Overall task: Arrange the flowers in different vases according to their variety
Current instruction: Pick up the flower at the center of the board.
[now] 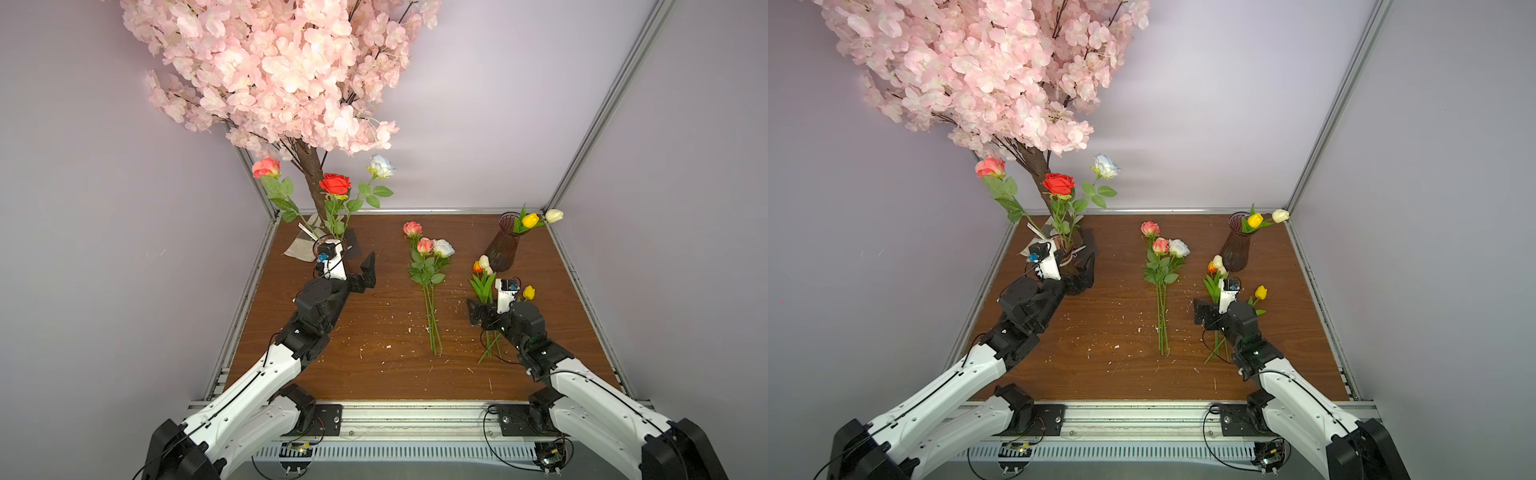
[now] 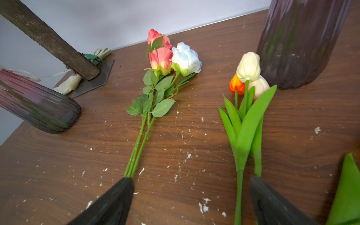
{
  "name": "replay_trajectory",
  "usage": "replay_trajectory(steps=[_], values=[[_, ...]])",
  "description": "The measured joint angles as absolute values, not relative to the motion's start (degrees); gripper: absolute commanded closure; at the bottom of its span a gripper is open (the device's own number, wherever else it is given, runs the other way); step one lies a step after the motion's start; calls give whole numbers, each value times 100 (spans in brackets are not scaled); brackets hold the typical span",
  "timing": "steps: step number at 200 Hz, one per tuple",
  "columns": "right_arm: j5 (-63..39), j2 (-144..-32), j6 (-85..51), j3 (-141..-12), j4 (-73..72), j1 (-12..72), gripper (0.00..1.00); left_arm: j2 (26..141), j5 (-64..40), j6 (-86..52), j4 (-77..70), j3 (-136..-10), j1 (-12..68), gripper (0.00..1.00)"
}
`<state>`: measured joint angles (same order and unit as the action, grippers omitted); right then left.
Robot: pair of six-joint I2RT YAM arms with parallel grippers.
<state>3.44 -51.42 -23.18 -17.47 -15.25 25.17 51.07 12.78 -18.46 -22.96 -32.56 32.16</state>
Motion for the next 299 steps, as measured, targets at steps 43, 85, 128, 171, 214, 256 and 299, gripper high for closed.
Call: replay_trajectory(steps=[43, 85, 128, 171, 214, 256, 299], values=[[301, -5935, -2390, -2541, -764, 2517, 21, 5557, 1337, -1844, -2698, -2550, 3695, 1], [611, -6794, -2506, -2974, 78, 2515, 39, 5802, 1337, -1730, -2974, -2171, 3787, 1], [974, -7247, -2626, -3076, 602, 2453, 43, 5760, 1337, -1629, -3308, -2143, 3787, 1], [1184, -7463, -2709, -3277, 801, 2418, 55, 5760, 1339, -1586, -3371, -2143, 3791, 1], [1223, -7699, -2716, -3308, 799, 2386, 71, 5782, 1337, -1579, -3374, -2143, 3791, 1], [1219, -8090, -2709, -3516, 812, 2386, 89, 5865, 1334, -1570, -3378, -2143, 3791, 1], [1184, -8206, -2705, -3675, 864, 2386, 90, 5922, 1330, -1559, -3413, -2143, 3791, 1]])
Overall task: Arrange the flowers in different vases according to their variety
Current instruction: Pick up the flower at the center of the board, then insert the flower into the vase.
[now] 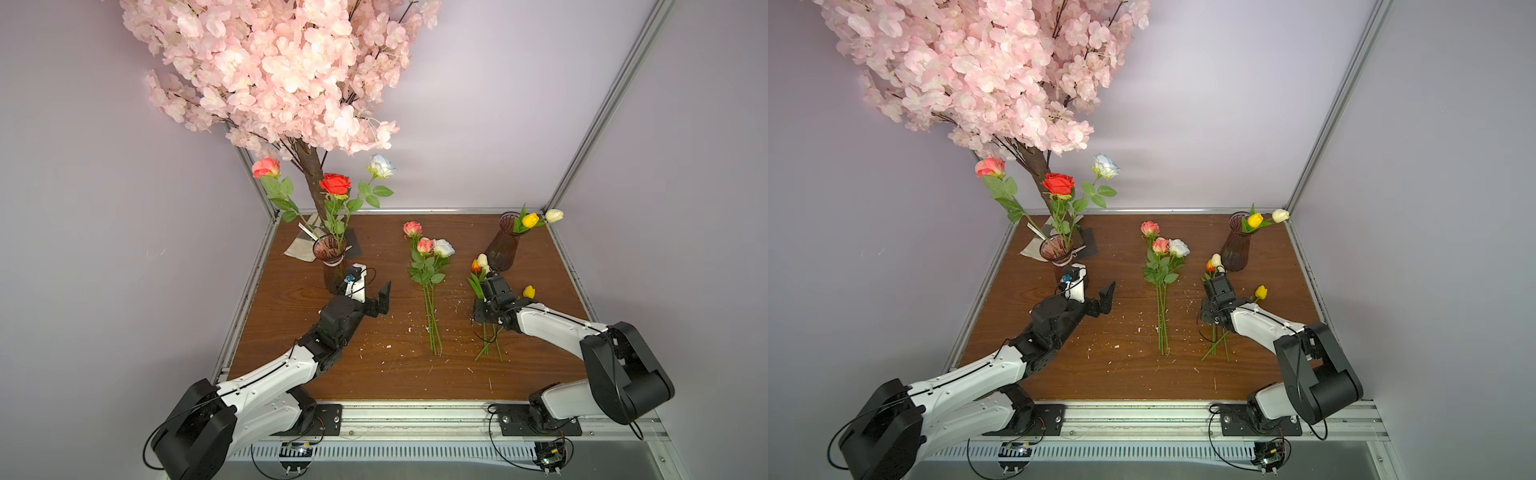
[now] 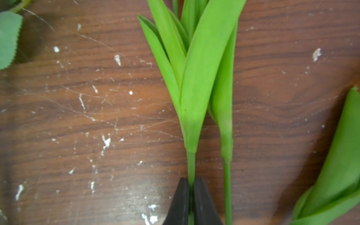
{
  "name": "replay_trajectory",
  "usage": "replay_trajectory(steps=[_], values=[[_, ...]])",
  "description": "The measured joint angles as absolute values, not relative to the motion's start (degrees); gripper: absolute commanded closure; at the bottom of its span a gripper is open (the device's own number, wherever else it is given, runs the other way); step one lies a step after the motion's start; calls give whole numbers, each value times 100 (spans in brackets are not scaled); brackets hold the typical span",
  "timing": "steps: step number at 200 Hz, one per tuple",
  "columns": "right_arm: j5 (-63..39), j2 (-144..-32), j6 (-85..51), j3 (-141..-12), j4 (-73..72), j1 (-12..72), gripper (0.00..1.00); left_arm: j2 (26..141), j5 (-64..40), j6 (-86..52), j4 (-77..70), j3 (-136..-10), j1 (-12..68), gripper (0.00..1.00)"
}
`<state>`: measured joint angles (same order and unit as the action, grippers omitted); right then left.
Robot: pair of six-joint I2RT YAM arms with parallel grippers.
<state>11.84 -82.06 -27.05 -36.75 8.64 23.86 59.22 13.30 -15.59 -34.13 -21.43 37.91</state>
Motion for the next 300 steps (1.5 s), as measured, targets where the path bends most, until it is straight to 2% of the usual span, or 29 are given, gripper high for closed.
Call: replay_trajectory(steps=[39, 60, 132, 177, 218, 300], values=[[1125, -7999, -2679, -3673, 932, 2386, 93, 5929, 1330, -1538, -3413, -2143, 3791, 1], [952, -7701, -2611, -3653, 854, 2381, 100, 5940, 1330, -1533, -3415, -2143, 3791, 1], [329, -6410, -2316, -3133, -242, 2381, 100, 5948, 1334, -1492, -3435, -2143, 3791, 1], [733, -5756, -2064, -3267, -969, 2379, 100, 5883, 1337, -1476, -3459, -2143, 3791, 1], [1306, -6302, -1684, -4429, -1264, 2056, 100, 5876, 1337, -1474, -3459, -2143, 3791, 1], [1437, -8014, -1697, -6663, -1813, 1127, 100, 5769, 1337, -1452, -3465, -2134, 3791, 1]])
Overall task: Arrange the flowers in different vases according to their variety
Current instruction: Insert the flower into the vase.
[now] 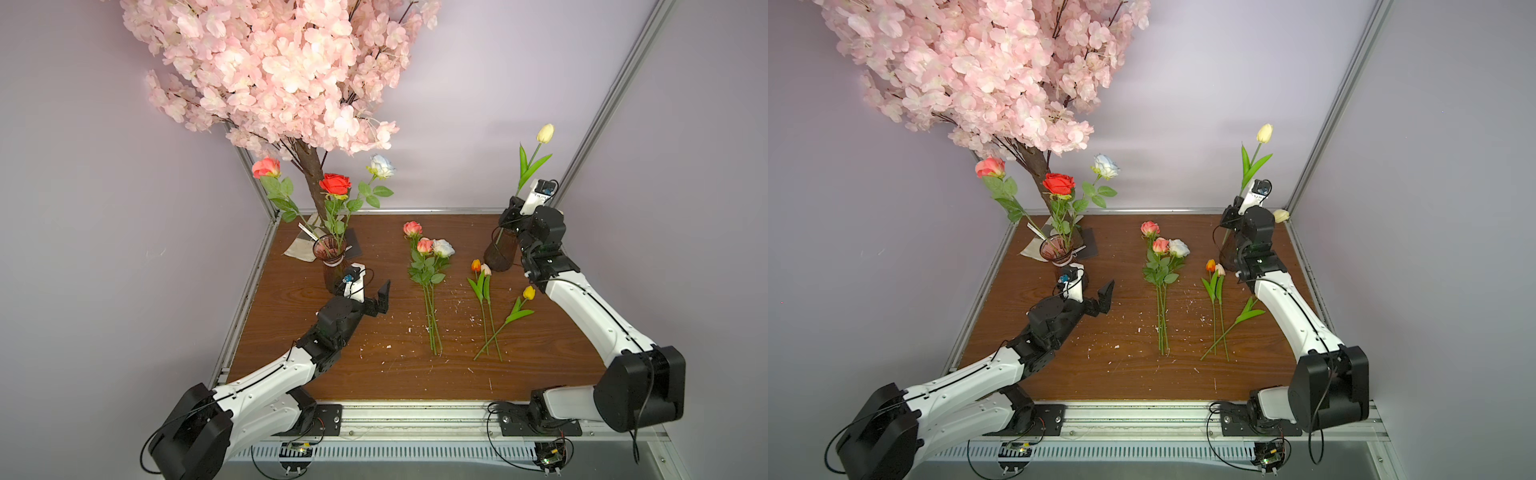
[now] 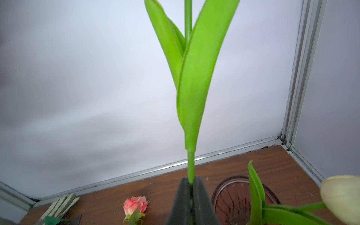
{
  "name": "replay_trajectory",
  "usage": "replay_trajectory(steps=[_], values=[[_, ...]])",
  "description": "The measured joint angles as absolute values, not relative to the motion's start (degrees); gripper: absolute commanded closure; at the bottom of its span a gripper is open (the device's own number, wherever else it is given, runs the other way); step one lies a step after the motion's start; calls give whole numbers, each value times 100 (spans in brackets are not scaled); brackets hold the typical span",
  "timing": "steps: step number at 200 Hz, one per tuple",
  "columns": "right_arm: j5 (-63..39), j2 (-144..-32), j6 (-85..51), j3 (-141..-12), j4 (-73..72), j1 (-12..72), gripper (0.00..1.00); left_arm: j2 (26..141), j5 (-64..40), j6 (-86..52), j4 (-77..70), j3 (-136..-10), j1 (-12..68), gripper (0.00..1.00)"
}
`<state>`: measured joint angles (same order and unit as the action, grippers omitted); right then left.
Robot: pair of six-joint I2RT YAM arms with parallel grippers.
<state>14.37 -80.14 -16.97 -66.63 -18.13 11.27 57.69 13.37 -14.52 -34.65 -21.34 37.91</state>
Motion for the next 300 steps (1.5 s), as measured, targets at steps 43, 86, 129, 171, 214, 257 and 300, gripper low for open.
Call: replay_trajectory(steps=[43, 86, 129, 171, 214, 257, 300], values=[[1772, -8517, -1559, -7240, -2121, 928, 100, 5756, 1334, -1439, -3468, -2134, 3791, 1], [2062, -8886, -1197, -7491, -2508, 777, 100, 5754, 1334, -1428, -3465, -2134, 3791, 1], [2102, -9284, -867, -7518, -2720, 735, 100, 5754, 1334, -1409, -3468, -2134, 3791, 1], [2082, -9386, -727, -7266, -2895, 735, 91, 5758, 1334, -1385, -3470, -2134, 3791, 1], [2071, -9185, -742, -6849, -3009, 731, 52, 5793, 1332, -1367, -3492, -2134, 3791, 1], [1966, -8624, -886, -6790, -2521, 731, 46, 5859, 1328, -1363, -3498, -2134, 3791, 1], [1369, -7723, -1262, -6766, -1732, 731, 31, 5966, 1282, -1367, -3542, -2134, 3791, 1]])
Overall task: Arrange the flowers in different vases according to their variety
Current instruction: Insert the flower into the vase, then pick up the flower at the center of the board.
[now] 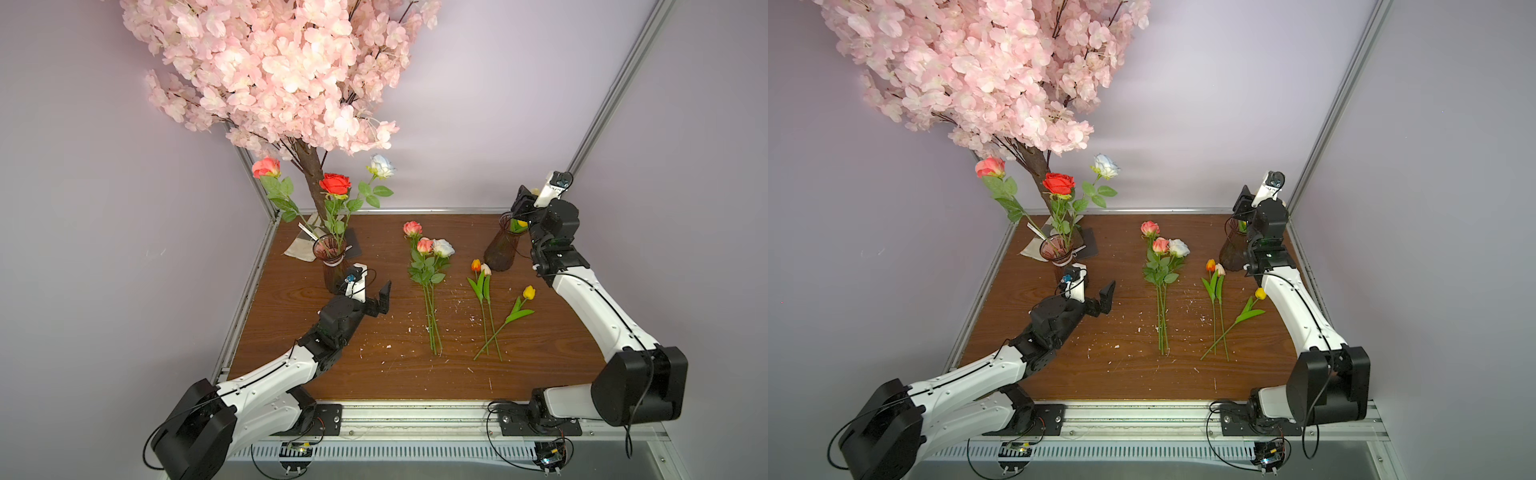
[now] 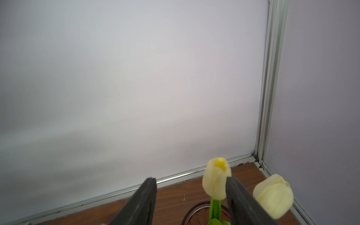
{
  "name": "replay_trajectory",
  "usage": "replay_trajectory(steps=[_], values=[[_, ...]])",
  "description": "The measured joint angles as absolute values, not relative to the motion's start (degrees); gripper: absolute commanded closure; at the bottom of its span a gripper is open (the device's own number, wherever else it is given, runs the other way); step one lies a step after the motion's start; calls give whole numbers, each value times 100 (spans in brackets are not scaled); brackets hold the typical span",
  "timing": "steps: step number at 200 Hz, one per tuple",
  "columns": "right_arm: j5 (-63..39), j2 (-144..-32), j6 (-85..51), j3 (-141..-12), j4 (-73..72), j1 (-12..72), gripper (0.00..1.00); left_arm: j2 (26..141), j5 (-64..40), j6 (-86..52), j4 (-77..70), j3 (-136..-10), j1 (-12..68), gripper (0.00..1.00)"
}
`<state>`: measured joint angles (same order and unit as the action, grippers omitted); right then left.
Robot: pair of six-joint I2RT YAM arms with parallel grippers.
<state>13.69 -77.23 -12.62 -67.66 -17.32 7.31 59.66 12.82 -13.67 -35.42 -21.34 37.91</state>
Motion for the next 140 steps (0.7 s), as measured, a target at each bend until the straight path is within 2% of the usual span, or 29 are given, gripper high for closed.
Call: replay_trajectory(steps=[19, 67, 140], values=[[1063, -7255, -1398, -6661, -1365, 731, 25, 6073, 1240, -1372, -3559, -2134, 3791, 1], [484, -6095, -1695, -6141, -311, 731, 1, 6243, 1118, -1400, -3559, -2145, 3791, 1], [104, -4530, -2495, -4567, 1288, 731, 1, 6768, 987, -1490, -3400, -2497, 3791, 1]])
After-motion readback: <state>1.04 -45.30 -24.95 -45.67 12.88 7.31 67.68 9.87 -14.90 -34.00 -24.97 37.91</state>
